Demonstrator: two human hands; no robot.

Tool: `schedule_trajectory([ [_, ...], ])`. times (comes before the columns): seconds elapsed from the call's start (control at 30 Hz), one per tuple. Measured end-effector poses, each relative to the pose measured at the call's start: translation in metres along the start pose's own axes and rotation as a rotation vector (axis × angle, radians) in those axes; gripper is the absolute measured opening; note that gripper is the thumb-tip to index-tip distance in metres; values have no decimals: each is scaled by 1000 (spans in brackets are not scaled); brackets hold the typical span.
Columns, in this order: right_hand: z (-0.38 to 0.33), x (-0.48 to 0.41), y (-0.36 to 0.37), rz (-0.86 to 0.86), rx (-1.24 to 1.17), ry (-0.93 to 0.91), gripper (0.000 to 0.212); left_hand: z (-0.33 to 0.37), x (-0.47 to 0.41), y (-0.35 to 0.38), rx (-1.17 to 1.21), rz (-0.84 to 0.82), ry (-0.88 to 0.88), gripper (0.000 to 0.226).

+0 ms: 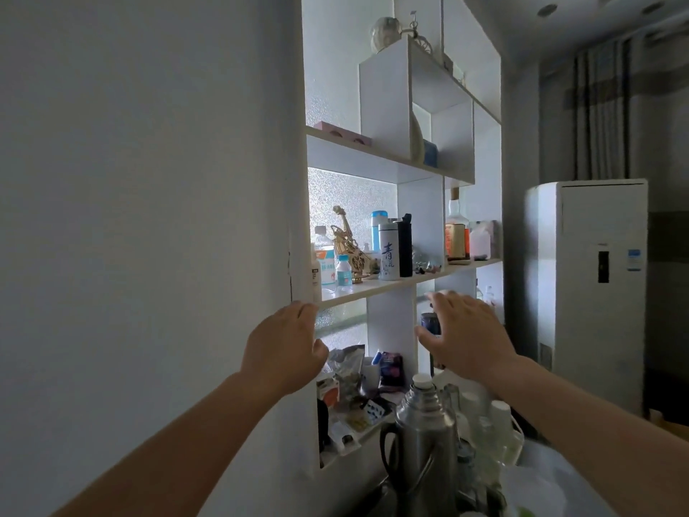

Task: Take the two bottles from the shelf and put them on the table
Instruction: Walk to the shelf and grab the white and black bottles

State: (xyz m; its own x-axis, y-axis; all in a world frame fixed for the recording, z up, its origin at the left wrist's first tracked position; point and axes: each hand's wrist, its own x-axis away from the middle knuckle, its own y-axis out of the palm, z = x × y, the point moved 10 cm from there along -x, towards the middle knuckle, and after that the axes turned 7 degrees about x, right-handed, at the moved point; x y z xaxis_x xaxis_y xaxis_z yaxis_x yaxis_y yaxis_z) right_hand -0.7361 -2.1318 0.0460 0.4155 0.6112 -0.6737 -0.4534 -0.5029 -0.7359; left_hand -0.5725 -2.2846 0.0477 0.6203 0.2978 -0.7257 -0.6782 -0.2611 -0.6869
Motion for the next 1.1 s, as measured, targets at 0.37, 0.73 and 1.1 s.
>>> schedule_trajectory([
  [0.37,43,-86,58,-19,55,98,61,-15,-119,84,97,31,106,50],
  [0.73,80,-130,98,12,119,203,62,-9,-190,159,180,2,171,49],
  [1.1,102,-183,154,-36,15,223,54,-4,-244,231,366,-59,44,49],
])
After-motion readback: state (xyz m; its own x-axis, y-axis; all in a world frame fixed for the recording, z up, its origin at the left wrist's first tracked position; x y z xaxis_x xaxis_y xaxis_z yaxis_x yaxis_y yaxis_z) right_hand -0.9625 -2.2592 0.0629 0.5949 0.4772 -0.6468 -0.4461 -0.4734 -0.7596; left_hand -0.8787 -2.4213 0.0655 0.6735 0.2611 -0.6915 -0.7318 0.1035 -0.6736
